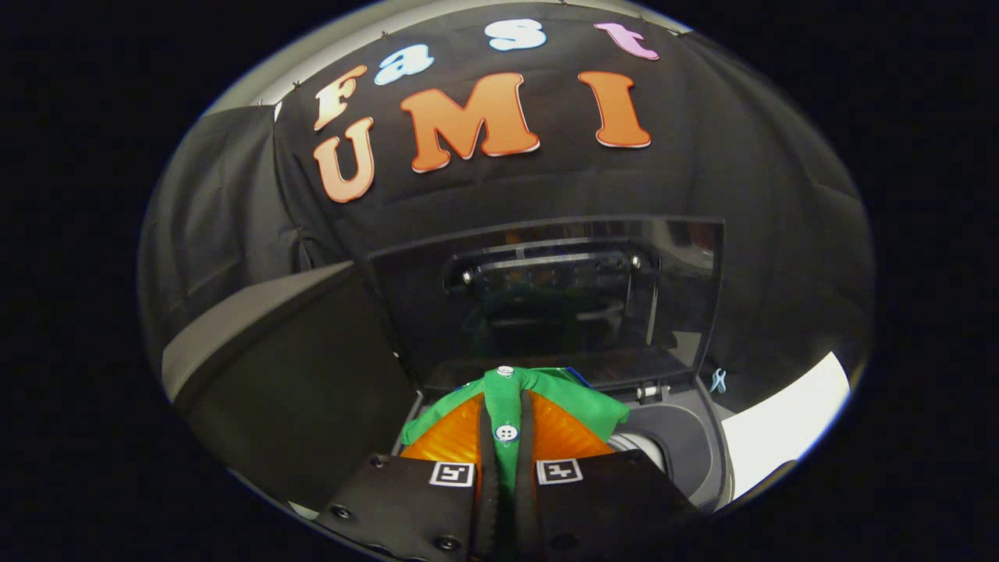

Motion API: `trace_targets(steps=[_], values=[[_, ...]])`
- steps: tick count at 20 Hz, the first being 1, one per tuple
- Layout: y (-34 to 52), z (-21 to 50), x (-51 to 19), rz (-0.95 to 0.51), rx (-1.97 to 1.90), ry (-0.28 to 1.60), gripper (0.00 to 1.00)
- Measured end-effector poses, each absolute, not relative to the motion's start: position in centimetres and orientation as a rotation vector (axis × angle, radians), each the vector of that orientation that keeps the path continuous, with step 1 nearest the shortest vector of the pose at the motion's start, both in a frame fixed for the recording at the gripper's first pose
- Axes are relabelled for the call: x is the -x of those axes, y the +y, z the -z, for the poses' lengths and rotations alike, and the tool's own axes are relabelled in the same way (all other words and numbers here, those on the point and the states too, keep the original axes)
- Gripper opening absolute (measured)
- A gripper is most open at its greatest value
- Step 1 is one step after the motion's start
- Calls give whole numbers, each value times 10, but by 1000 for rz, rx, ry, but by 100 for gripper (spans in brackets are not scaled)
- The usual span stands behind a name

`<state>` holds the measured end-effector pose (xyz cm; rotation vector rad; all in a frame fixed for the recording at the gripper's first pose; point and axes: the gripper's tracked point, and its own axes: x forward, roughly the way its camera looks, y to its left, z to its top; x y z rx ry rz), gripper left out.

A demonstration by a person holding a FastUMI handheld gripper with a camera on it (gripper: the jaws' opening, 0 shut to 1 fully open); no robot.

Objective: Put the clothes into the washing machine and then close the washing machine lid.

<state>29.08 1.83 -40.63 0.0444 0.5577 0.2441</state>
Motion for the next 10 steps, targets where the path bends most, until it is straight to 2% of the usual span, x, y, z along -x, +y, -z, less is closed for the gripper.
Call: trace_targets(steps=[5, 10], values=[[14, 484, -293, -226, -30, 684, 16], [-13, 571, -281, -114, -95, 922, 16]])
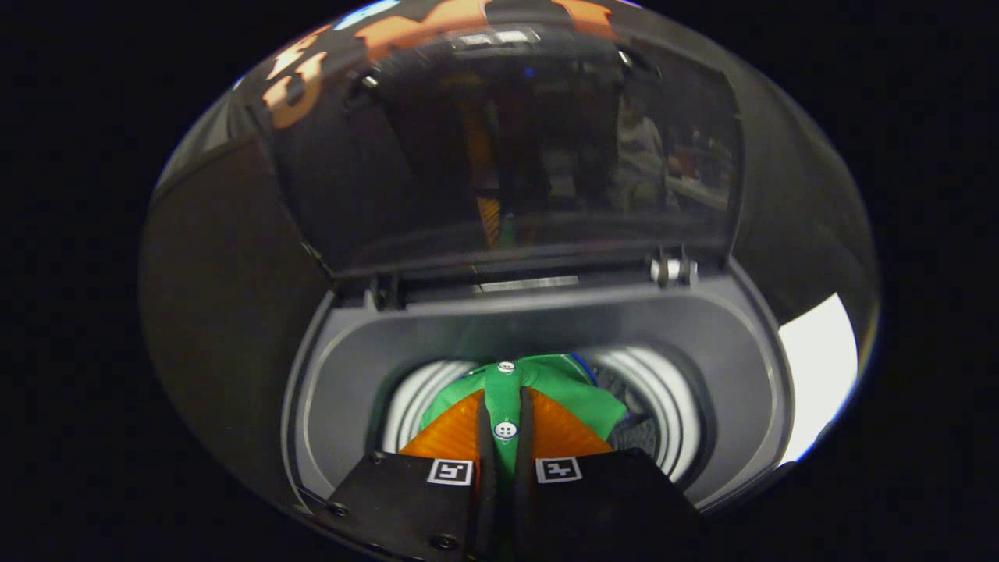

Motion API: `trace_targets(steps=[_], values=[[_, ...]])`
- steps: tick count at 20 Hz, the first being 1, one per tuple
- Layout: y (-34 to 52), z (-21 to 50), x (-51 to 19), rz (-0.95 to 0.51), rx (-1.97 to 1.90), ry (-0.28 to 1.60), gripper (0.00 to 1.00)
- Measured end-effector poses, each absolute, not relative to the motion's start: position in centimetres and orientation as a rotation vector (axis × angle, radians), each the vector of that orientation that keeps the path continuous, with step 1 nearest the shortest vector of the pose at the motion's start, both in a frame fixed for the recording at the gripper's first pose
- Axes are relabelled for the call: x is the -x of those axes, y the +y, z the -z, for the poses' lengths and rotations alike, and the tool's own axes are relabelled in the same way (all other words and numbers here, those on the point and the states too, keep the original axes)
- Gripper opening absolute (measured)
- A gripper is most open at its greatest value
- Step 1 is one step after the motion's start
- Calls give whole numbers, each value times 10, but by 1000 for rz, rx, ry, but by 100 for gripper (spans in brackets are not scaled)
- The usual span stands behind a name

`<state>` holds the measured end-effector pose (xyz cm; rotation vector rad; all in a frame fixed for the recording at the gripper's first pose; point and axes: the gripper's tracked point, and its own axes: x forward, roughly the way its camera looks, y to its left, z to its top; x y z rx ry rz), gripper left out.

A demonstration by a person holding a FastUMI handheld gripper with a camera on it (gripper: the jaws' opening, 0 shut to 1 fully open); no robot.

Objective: Put the clothes into the washing machine and then close the washing machine lid.

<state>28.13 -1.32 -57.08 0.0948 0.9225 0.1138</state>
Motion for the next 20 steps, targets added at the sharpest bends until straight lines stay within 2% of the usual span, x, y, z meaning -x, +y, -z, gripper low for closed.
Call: trace_targets(steps=[7, 15, 17, 20], values=[[-11, 589, -264, -33, -87, 1154, 16], [-13, 585, -263, -13, -46, 1234, 18], [-15, 588, -262, 0, -38, 1236, 24], [-16, 581, -260, 19, -30, 1233, 56]])
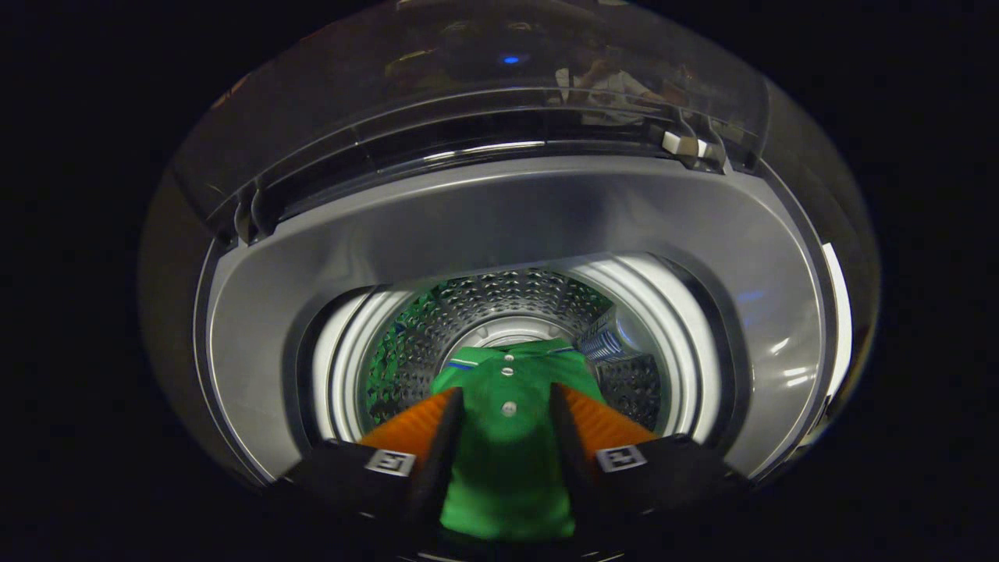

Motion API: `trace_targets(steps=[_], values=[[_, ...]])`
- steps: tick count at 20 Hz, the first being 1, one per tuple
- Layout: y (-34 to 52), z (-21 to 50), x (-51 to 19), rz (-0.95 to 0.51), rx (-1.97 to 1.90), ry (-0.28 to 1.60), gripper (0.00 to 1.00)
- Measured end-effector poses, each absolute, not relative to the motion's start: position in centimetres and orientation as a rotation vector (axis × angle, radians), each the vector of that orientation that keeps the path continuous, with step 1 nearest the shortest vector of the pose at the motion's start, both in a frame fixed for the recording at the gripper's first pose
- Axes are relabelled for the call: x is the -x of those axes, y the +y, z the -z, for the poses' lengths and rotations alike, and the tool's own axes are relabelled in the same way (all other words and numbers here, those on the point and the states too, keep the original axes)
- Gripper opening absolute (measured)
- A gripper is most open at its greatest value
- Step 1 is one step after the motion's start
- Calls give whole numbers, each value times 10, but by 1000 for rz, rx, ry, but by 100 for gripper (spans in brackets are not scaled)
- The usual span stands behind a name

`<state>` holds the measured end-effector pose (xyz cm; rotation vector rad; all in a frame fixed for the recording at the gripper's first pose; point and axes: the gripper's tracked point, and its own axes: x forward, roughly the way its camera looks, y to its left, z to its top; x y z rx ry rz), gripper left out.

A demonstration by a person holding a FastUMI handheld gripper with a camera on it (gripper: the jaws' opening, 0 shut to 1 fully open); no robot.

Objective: Put the clothes into the washing machine and then close the washing machine lid.

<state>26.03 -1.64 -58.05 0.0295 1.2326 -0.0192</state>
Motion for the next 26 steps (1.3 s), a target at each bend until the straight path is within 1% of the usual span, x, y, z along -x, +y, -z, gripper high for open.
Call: trace_targets(steps=[4, 7, 11, 16, 20, 26], values=[[-18, 585, -255, 24, -38, 1227, 100], [-16, 576, -256, 25, -47, 1196, 100], [-8, 529, -269, -18, -40, 1039, 100], [3, 434, -282, -52, -56, 801, 100], [19, 349, -287, -117, -62, 620, 99], [21, 229, -325, -135, -55, 363, 99]])
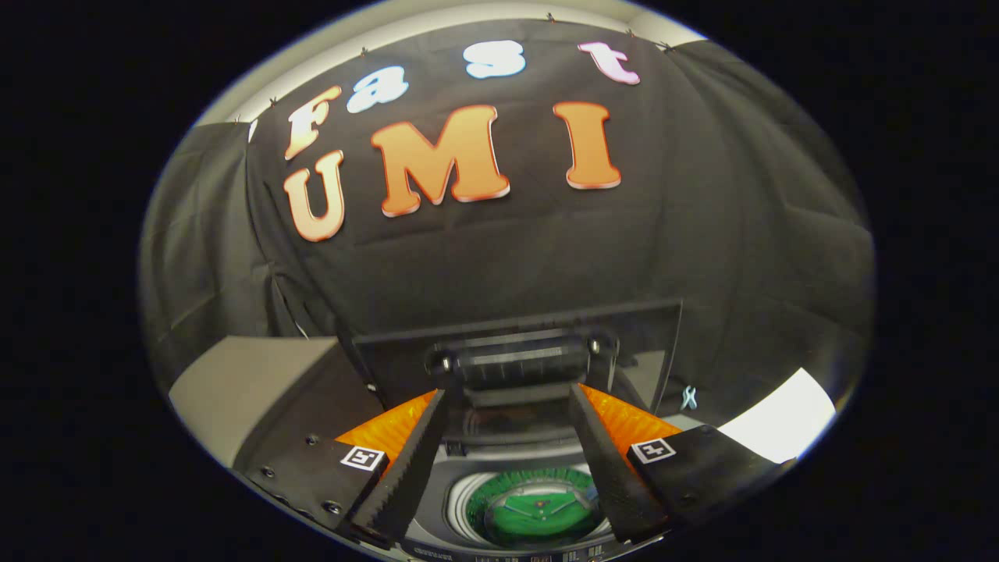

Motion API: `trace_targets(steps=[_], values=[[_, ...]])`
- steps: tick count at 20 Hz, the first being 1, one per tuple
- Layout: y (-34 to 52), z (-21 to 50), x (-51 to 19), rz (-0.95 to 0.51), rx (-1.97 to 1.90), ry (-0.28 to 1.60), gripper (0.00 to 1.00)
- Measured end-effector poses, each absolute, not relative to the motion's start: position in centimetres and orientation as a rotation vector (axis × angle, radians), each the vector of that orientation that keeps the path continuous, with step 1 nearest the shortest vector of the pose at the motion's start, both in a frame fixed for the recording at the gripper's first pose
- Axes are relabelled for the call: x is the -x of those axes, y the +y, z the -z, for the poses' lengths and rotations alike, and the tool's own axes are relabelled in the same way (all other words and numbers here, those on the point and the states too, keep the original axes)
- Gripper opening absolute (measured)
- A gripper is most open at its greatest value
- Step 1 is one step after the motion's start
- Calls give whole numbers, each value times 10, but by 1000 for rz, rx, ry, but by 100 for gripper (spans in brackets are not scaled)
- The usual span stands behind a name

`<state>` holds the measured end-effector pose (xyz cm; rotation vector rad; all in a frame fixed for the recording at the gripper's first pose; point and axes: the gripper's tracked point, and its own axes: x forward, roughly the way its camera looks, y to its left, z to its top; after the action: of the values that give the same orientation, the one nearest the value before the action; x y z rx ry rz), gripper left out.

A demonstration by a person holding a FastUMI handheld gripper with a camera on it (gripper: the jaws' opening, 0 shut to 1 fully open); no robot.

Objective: Put the clothes into the washing machine and then close the washing machine lid.

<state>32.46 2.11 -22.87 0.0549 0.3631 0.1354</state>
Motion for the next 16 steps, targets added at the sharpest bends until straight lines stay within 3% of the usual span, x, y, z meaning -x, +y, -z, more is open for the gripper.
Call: trace_targets(steps=[6, 16], values=[[38, 160, -404, -146, -9, 272, 99], [54, 238, -492, -122, -9, 447, 99]])
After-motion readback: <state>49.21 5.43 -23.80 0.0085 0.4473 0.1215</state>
